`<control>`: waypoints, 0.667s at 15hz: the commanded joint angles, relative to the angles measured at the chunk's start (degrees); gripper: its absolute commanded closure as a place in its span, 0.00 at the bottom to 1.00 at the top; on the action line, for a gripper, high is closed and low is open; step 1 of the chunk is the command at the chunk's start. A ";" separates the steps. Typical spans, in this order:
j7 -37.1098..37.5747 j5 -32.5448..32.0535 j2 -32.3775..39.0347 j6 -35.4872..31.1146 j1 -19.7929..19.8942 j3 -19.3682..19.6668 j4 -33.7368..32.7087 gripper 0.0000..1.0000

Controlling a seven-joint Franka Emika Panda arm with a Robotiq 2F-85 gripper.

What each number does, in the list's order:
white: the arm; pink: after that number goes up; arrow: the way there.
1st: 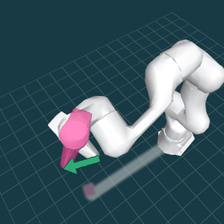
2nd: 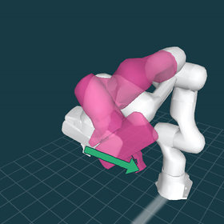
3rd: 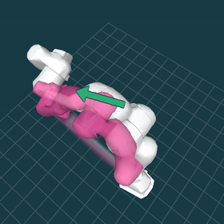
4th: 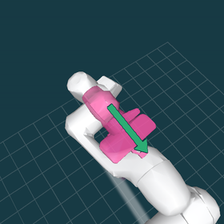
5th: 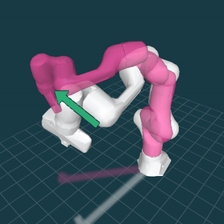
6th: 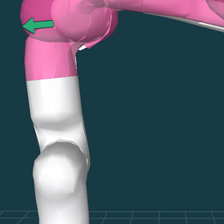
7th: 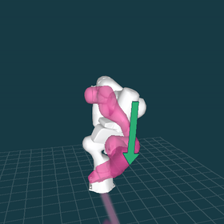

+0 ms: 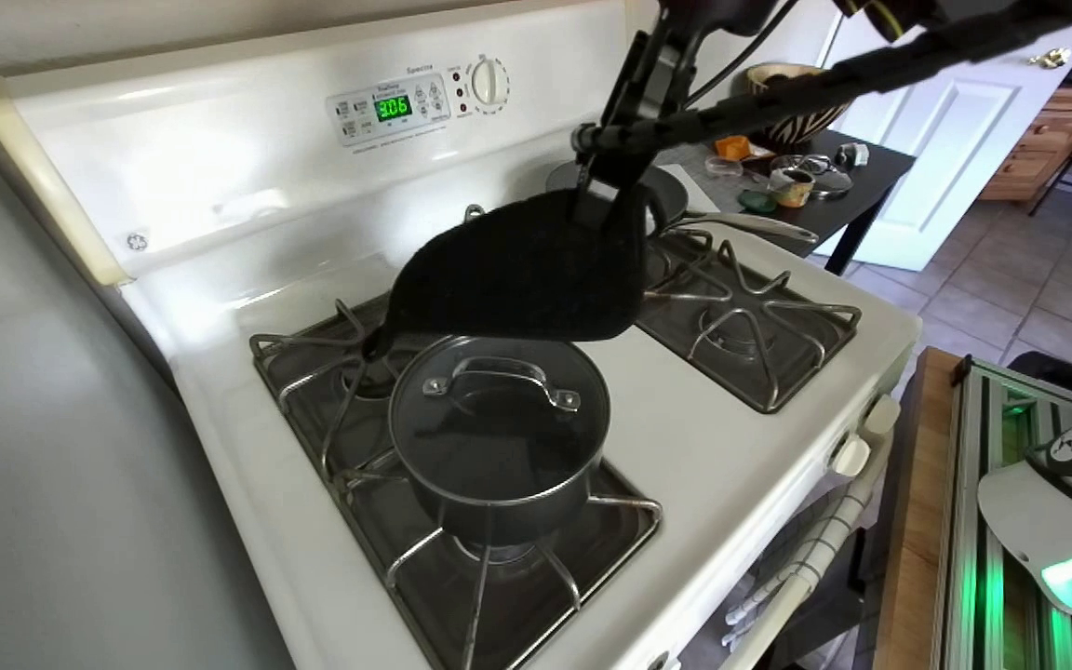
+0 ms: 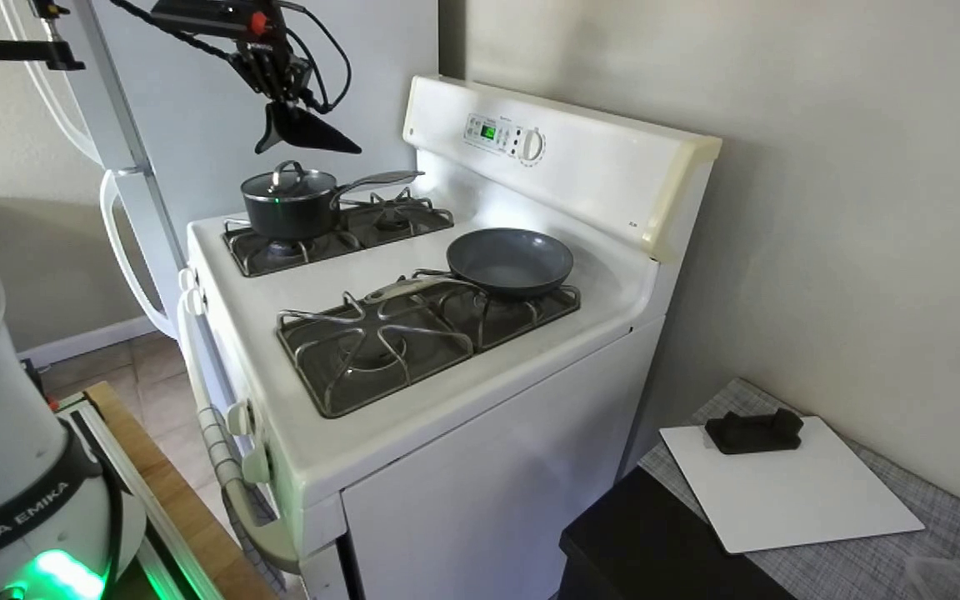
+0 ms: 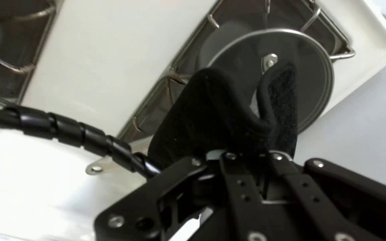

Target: Use the black pot holder to place the glass lid on the pot.

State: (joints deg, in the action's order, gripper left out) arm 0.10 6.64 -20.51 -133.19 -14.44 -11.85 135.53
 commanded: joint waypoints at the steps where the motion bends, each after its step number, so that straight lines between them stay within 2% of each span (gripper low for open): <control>1: 3.75 0.56 -6.41 2.43 1.82 1.30 6.91 0.99; 5: 5.09 0.12 -8.40 2.31 4.06 3.05 11.15 0.99; 10: 4.83 0.23 -6.20 -0.79 6.12 4.58 13.58 0.99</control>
State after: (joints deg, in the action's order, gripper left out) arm 4.01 6.63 -26.79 -131.40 -9.13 -7.61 146.88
